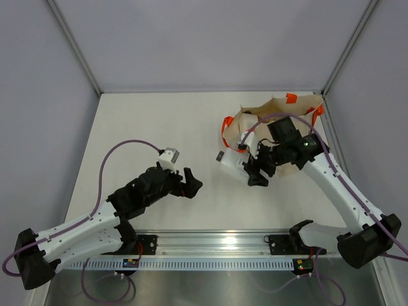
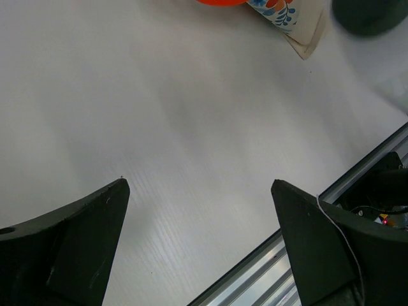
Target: Place the personal care products into the canvas bag
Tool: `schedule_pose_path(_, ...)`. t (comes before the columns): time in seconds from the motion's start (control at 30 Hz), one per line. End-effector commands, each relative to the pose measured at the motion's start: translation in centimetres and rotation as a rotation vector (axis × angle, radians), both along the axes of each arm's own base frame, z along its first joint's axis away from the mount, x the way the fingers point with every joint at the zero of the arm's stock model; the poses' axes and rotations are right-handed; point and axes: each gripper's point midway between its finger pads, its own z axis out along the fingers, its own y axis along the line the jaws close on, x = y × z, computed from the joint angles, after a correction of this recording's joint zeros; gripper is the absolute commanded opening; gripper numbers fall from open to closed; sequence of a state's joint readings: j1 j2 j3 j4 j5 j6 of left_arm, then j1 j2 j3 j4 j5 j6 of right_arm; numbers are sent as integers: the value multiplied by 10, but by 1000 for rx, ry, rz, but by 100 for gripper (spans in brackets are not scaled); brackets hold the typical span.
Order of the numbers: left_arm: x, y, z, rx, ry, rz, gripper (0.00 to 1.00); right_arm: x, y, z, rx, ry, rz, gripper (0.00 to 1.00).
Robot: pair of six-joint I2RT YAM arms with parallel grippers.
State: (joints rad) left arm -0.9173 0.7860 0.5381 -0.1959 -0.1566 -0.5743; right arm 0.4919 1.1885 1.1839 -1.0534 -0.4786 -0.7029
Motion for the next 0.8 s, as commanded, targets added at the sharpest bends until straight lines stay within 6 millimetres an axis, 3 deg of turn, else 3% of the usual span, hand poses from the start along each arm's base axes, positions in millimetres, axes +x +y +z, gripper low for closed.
schedule_pose_path(0.0, 7, 0, 31, -47, -73, 18, 99, 51, 6, 97, 247, -169, -26, 0)
schedule_pose_path(0.03, 6, 0, 32, -51, -75, 18, 99, 75, -12, 129, 279, -239, -95, 0)
schedule_pose_path(0.07, 5, 1, 32, -51, -73, 17, 99, 95, -17, 129, 286, -216, -125, 0)
schedule_pose_path(0.13, 5, 1, 32, -55, -75, 16, 99, 124, -29, 160, 310, -303, -173, 0)
schedule_pose_path(0.17, 5, 1, 32, -55, -75, 16, 99, 150, -41, 160, 299, -339, -225, 0)
schedule_pose_path(0.23, 4, 2, 31, -53, -75, 15, 99, 181, -54, 173, 300, -415, -289, 0)
schedule_pose_path(0.27, 5, 2, 31, -54, -76, 15, 99, 209, -65, 174, 298, -462, -354, 0)
schedule_pose_path(0.37, 5, 1, 31, -53, -82, 11, 99, 255, -83, 174, 301, -539, -472, 0)
schedule_pose_path(0.43, 5, 1, 31, -48, -83, 9, 99, 270, -93, 157, 287, -548, -534, 0)
schedule_pose_path(0.47, 5, 0, 29, -46, -81, 5, 99, 279, -98, 160, 293, -592, -558, 0)
schedule_pose_path(0.6, 5, 1, 27, -32, -84, 0, 99, 272, -104, 124, 270, -538, -578, 0)
schedule_pose_path(0.63, 5, 1, 26, -30, -83, -2, 99, 268, -118, 119, 266, -531, -597, 0)
schedule_pose_path(0.67, 4, 2, 25, -25, -83, -3, 99, 258, -121, 125, 259, -552, -587, 0)
schedule_pose_path(0.73, 4, 2, 24, -23, -88, -7, 99, 240, -128, 105, 243, -495, -581, 0)
schedule_pose_path(0.77, 4, 1, 24, -22, -88, -9, 99, 228, -131, 115, 247, -517, -578, 0)
